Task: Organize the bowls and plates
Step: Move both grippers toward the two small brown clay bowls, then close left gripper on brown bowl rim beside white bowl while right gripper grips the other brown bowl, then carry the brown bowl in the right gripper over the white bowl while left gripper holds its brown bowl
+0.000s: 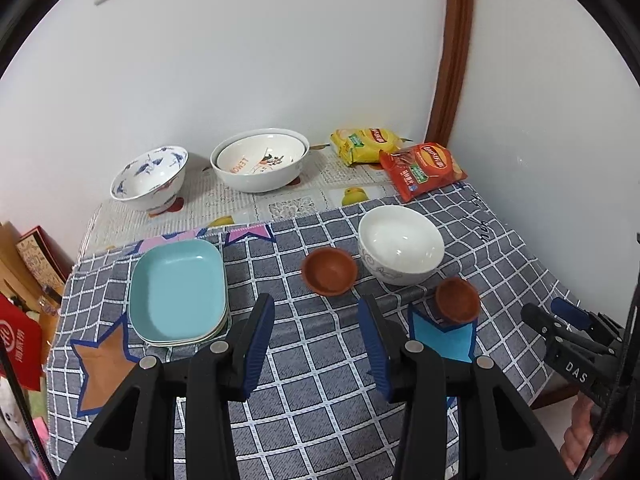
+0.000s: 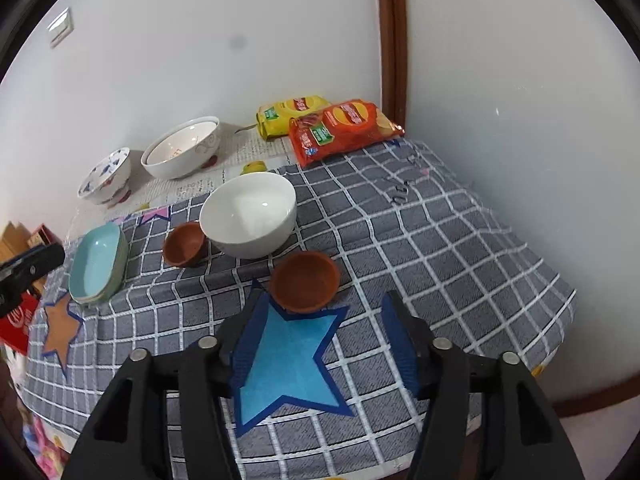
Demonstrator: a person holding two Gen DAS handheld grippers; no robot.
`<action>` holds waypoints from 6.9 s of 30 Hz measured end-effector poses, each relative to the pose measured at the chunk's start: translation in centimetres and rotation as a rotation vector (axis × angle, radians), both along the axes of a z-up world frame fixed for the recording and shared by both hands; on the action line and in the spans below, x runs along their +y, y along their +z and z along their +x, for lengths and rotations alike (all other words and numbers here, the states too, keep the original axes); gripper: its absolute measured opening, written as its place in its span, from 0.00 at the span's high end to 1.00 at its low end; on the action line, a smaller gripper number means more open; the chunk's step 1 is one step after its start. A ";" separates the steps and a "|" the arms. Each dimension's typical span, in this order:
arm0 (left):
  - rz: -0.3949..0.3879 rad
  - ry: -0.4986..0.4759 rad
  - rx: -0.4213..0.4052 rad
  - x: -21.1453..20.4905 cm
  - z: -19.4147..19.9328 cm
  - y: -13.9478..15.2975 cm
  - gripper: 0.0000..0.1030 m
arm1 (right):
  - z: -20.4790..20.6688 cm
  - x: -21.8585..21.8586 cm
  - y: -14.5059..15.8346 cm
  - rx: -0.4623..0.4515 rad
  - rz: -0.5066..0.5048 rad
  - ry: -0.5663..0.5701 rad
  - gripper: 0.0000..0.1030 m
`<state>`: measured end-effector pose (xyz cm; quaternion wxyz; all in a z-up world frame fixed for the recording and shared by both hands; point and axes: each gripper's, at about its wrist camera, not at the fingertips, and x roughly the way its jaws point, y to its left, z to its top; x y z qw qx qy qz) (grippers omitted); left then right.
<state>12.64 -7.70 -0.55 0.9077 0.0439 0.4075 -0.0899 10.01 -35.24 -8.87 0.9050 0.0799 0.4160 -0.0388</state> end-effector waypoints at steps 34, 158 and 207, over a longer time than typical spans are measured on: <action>-0.075 0.008 0.038 0.5 1.9 0.6 0.60 | -0.3 -1.8 -0.5 -0.021 -0.020 -0.011 0.50; -0.198 0.012 0.346 0.6 15.8 -15.3 0.93 | 9.8 -0.6 -10.8 0.111 0.016 -0.036 0.89; -0.228 0.019 0.238 5.2 15.6 -9.4 0.93 | 17.4 5.5 -5.4 0.062 -0.052 0.094 0.91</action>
